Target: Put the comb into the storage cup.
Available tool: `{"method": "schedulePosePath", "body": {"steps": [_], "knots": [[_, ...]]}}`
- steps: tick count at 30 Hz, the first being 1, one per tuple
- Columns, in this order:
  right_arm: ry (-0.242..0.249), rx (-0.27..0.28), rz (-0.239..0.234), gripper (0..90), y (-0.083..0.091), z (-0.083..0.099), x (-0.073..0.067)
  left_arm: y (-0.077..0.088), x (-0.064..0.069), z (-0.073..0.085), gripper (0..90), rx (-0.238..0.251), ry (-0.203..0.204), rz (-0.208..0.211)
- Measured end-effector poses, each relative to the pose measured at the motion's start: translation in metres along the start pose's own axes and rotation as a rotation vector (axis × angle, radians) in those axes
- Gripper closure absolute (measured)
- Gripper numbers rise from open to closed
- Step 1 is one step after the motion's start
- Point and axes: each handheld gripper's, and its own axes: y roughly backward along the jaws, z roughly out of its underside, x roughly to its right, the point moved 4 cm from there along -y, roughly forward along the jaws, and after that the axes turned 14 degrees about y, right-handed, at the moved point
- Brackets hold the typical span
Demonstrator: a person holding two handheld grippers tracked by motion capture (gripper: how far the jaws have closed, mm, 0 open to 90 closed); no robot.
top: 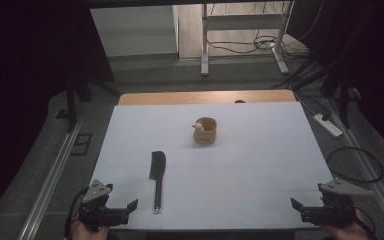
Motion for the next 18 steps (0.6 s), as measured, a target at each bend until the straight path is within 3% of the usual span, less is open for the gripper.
{"method": "schedulePosePath", "body": {"steps": [18], "knots": [[0.002, -0.045, -0.033, 0.0, -0.0054, -0.0001, -0.0007, -0.0006, -0.0029, -0.0004, 0.0, -0.016, 0.028, 0.015]]}}
